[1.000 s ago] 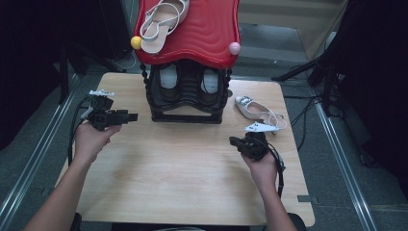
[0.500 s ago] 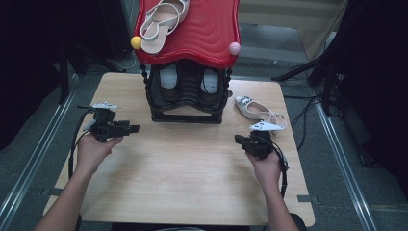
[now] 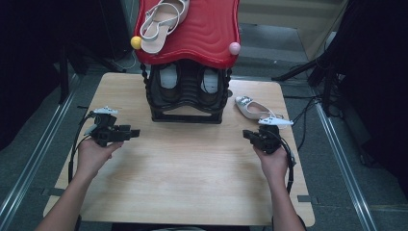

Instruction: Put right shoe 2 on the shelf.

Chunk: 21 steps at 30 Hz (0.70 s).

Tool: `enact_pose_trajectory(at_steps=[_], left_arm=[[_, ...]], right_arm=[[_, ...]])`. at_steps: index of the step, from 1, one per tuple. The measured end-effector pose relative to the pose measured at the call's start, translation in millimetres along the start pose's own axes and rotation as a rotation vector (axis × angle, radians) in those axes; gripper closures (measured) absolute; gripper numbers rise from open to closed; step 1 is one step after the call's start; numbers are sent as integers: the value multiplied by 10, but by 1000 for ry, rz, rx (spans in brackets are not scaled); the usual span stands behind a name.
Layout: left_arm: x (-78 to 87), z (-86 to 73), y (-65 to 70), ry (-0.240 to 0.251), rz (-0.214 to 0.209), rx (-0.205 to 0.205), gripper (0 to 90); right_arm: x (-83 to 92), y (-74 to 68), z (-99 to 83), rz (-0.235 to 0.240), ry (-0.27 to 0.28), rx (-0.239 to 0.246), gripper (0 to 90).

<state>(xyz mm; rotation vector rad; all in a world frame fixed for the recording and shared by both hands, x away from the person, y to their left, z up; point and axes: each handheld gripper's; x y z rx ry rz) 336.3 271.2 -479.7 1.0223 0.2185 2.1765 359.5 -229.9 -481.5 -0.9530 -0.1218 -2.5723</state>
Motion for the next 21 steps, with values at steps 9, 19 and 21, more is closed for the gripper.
enact_pose_trajectory(at_steps=[9, 19, 21], left_arm=[[-5, -10, 11, -8, 4, -4, 458], [-57, -29, 23, -28, -2, -18, 459], [-71, -34, 35, -33, -8, -20, 460]], right_arm=[[52, 257, 197, -49, -5, -9, 900], [41, 600, 426, -89, -12, -61, 900], [35, 665, 480, -98, -22, -63, 900]])
Point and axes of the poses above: each handheld gripper's, and its own axes: x roughly backward along the jaws, z roughly out of its top, y roughly to its right, and after that the axes turned 12 degrees about -z, right-handed
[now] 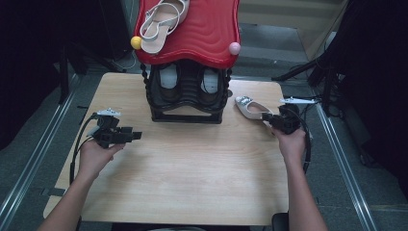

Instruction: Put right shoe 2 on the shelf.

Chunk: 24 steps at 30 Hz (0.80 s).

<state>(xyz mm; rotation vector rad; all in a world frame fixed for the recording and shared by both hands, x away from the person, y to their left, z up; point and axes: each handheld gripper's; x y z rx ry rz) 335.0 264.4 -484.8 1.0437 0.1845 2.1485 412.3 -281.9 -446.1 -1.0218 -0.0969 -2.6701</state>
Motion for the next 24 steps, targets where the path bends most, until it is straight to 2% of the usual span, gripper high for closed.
enact_pose_trajectory(at_steps=[6, 12, 16, 20, 24], left_arm=[[-28, -3, 33, 1, -4, -19, 461], [-34, -4, 26, -6, -8, -23, 460], [-43, -6, 36, -4, -3, -26, 461], [-46, -7, 31, 2, -4, -30, 461], [-60, -9, 40, -6, -2, -35, 461]], right_arm=[[-18, 169, 108, -45, 7, -14, 900], [-141, 331, 85, -75, -12, -47, 900], [-306, 343, 28, -91, -56, -41, 900], [-342, 345, -15, -71, -35, -79, 900], [-339, 317, -68, -73, -16, -80, 900]])
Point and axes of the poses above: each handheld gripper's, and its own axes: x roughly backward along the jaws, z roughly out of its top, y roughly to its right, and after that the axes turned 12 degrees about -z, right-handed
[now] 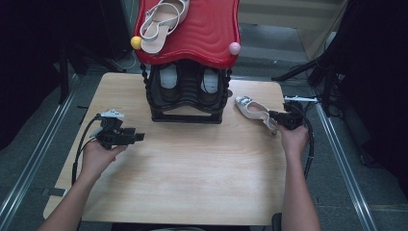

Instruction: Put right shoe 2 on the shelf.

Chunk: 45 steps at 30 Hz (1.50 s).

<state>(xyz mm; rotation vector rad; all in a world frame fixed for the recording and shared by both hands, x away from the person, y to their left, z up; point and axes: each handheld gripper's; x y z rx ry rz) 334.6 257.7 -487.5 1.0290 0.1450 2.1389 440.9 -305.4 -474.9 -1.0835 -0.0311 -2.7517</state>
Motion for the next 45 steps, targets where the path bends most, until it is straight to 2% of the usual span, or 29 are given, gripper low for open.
enact_pose_trajectory(at_steps=[14, 18, 23, 27, 32, 38, 45], left_arm=[[-9, 3, 1, 1, 1, -14, 461], [-14, 2, 4, -1, 1, -14, 461], [-11, 4, 1, 0, 2, -17, 461], [-12, 3, 1, -3, 2, -15, 460], [-20, 3, -3, -11, -5, -19, 460], [-18, 3, -8, -16, -3, -14, 460], [-20, -8, 6, -15, 4, -15, 459]], right_arm=[[16, -248, -15, 25, -24, 19, 900], [1, -305, -15, 41, -36, -1, 900], [-13, -383, -6, 44, -40, 0, 900], [-20, -390, -4, 44, -39, -4, 900], [35, -318, 8, 37, -28, -24, 880], [187, -287, 79, 54, 44, -28, 859], [127, -395, 118, 59, 19, -8, 816]])
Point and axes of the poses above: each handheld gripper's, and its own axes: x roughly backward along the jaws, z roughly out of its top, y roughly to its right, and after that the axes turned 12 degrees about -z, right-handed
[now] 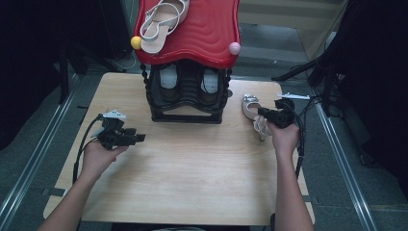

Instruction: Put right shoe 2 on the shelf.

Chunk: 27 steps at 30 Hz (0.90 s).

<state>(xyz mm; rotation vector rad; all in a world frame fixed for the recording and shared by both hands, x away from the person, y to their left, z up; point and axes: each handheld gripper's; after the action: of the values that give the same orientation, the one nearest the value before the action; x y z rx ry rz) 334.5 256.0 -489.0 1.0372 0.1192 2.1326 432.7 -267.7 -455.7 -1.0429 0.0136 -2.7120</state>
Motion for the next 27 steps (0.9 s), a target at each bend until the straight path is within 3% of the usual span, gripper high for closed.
enact_pose_trajectory(at_steps=[10, 20, 22, 27], left_arm=[[56, -64, -6, 7, 6, 10, 458], [88, -116, -6, 11, 15, 22, 458], [90, -119, -6, 12, 14, 22, 458], [84, -120, -10, 7, 11, 25, 458]], right_arm=[[-262, -61, -38, -7, -35, 5, 778], [-452, -117, -74, -42, -85, 45, 755], [-488, -113, -84, -51, -113, 30, 763], [-496, -96, -91, -55, -117, 19, 806]])
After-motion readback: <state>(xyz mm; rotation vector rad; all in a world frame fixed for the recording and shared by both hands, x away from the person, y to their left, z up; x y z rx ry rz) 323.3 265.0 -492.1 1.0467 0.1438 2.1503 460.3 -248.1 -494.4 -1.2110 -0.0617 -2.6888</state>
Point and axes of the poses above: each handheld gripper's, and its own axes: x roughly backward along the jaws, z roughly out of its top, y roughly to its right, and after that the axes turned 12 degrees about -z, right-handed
